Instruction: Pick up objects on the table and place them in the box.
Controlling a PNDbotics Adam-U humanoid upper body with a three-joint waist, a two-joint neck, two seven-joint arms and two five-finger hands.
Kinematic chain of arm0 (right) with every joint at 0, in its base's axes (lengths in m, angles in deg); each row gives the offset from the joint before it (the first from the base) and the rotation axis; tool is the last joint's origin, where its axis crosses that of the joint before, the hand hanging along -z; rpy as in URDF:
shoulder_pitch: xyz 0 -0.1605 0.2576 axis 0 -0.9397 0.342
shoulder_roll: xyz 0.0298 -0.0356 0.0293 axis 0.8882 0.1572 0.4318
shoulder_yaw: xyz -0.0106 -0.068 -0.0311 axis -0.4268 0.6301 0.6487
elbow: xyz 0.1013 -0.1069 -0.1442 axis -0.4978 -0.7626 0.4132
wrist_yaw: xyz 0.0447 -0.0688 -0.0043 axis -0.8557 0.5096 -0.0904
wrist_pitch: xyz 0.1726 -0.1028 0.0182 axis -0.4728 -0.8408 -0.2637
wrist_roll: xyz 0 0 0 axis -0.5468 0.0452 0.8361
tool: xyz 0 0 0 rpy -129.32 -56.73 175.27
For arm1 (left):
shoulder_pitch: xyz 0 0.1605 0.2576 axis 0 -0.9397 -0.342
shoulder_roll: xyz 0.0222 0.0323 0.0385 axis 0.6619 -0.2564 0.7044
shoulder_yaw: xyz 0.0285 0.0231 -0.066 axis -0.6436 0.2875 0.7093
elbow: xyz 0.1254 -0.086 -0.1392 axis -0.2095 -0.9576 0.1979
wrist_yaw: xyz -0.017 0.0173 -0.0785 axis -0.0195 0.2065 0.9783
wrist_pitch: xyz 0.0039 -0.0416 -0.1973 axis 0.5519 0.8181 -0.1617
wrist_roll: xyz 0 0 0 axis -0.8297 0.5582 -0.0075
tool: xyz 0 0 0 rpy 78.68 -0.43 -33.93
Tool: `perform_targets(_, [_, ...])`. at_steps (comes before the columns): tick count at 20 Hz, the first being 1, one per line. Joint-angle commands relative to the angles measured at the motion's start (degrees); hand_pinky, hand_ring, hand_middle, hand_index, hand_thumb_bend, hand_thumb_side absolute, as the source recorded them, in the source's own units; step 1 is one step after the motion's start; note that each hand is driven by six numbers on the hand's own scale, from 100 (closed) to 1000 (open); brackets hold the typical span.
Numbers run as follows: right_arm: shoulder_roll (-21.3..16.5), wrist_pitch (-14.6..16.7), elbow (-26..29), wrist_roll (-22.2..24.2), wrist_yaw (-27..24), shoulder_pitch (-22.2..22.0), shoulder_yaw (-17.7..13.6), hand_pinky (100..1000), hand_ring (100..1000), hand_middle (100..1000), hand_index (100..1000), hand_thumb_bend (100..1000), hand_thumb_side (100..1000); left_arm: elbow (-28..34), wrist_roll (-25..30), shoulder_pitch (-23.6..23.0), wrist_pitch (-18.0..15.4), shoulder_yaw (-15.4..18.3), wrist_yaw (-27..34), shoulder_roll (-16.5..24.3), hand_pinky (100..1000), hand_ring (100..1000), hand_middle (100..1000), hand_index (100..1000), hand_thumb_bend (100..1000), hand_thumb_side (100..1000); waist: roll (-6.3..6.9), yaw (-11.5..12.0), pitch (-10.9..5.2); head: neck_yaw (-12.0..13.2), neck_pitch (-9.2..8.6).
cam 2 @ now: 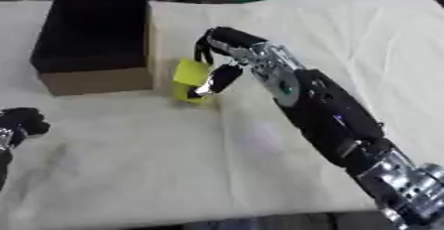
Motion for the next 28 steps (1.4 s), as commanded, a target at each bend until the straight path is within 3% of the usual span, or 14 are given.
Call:
perform_targets(1, [-0.36, -0.19, 0.83, -2.04, -0.03, 1.37, -0.37, 688, 719, 355, 529, 551, 355, 0.87, 0.26, 0.77, -0.16, -0.05, 0.39, 0.52, 697, 616, 581, 678, 450, 695, 0.01, 0.13, -0.71, -0.2, 0.29])
perform_targets(7, [-0.95, -1.01, 2.93, -4.04, -1.89, 2.73, -0.29, 682, 713, 348, 525, 504, 295, 0.85, 0.27, 0.77, -0.15, -0.04, 0.37, 0.58, 697, 616, 580, 678, 450, 695, -0.24, 0.29, -0.72, -0.11, 0.29])
perform_targets(17, [-2.86, -3.97, 8.03, -3.08, -7.65, 9.76, -1.74, 684, 715, 353, 536, 495, 211, 0.79, 0.73, 0.9, -0.16, -0.5, 0.29, 0.77, 698, 616, 580, 678, 450, 695, -0.74, 1.59, -0.79, -0.7, 0.29])
perform_targets(20, [-2.55, -4.5, 7.2, -3.35, -8.07, 11.94, -2.55, 684, 715, 364, 547, 463, 215, 0.91, 1.1, 1.48, -0.22, -0.84, 0.37, 0.84, 698, 616, 580, 678, 449, 692, -1.0, 2.65, -0.59, -1.52, 0.09])
perform_targets(23, [-1.91, -4.68, 5.35, -3.89, -8.12, 13.82, -3.56, 684, 717, 378, 562, 488, 194, 1.01, 1.73, 2.23, -0.22, -1.43, 0.52, 0.79, 698, 616, 581, 678, 449, 691, -1.32, 4.06, -0.25, -2.53, -0.56])
perform_targets(28, [0.67, -4.61, -1.0, -5.97, -8.07, 16.3, -6.01, 679, 723, 397, 591, 444, 214, 1.22, 3.05, 3.99, -0.19, -2.68, 0.95, 0.52, 698, 616, 581, 678, 448, 681, -1.63, 6.62, 0.32, -4.52, -1.75])
